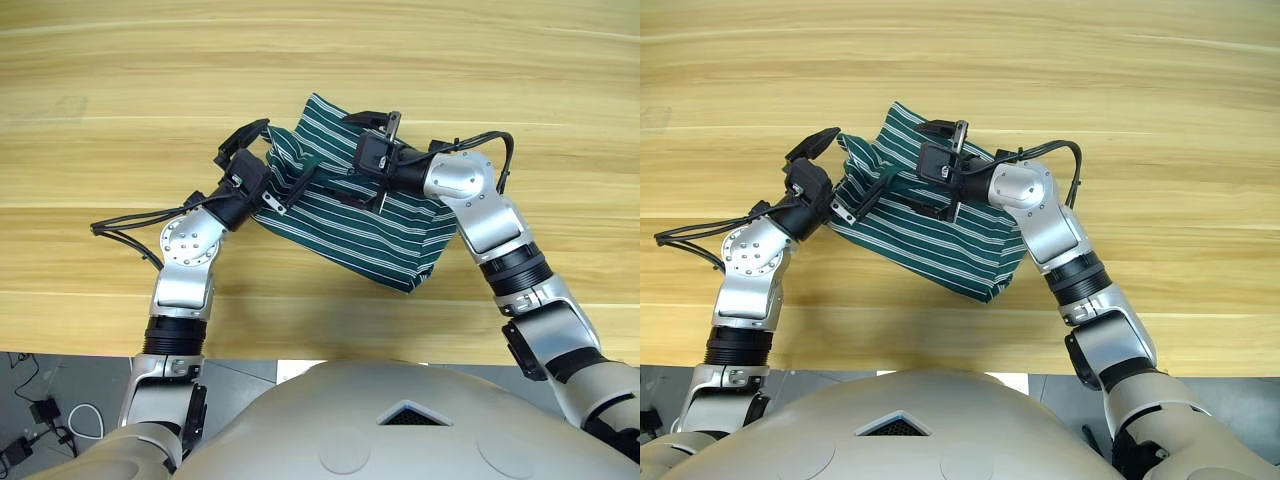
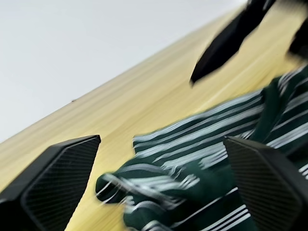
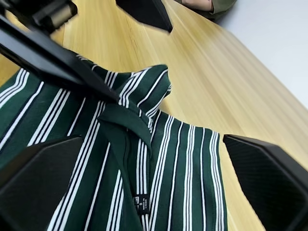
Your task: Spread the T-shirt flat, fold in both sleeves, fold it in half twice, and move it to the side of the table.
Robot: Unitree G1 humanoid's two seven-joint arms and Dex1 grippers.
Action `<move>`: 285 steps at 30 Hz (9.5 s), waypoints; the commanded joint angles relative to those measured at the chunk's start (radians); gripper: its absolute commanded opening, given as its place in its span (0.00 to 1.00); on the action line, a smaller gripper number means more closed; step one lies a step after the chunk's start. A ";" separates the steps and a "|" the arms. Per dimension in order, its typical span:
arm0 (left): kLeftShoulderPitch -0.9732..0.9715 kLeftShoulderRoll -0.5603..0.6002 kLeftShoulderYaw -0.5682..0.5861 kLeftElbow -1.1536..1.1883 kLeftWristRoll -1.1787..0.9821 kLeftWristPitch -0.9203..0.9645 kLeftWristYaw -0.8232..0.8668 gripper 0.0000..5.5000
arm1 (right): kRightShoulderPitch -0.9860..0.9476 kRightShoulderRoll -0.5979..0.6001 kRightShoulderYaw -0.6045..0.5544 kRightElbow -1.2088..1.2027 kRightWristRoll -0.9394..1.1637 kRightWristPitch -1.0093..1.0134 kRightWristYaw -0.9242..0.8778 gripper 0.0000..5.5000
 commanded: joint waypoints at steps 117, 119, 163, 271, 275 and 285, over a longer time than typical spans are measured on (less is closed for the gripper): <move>-0.055 -0.089 0.210 -0.166 -0.080 0.131 0.344 0.86 | 0.369 -0.431 -0.057 -0.260 -0.096 -0.156 0.148 0.98; -0.057 -0.093 0.196 -0.171 -0.081 0.137 0.336 0.86 | 0.374 -0.427 -0.045 -0.299 -0.088 -0.139 0.157 0.98; -0.114 -0.149 0.153 0.015 -0.056 0.054 0.289 0.86 | -0.529 0.185 -0.044 1.058 -0.210 -0.338 -0.365 0.98; 0.309 0.365 -0.225 -0.159 0.567 -0.287 0.045 0.86 | 0.525 -0.570 -0.254 -0.339 0.164 -0.269 0.253 0.98; 0.311 0.377 -0.228 -0.137 0.548 -0.299 0.040 0.75 | 0.525 -0.565 -0.254 -0.344 0.163 -0.266 0.254 0.98; 0.286 0.372 -0.221 -0.071 0.541 -0.319 0.064 0.44 | 0.512 -0.569 -0.257 -0.323 0.164 -0.256 0.262 0.98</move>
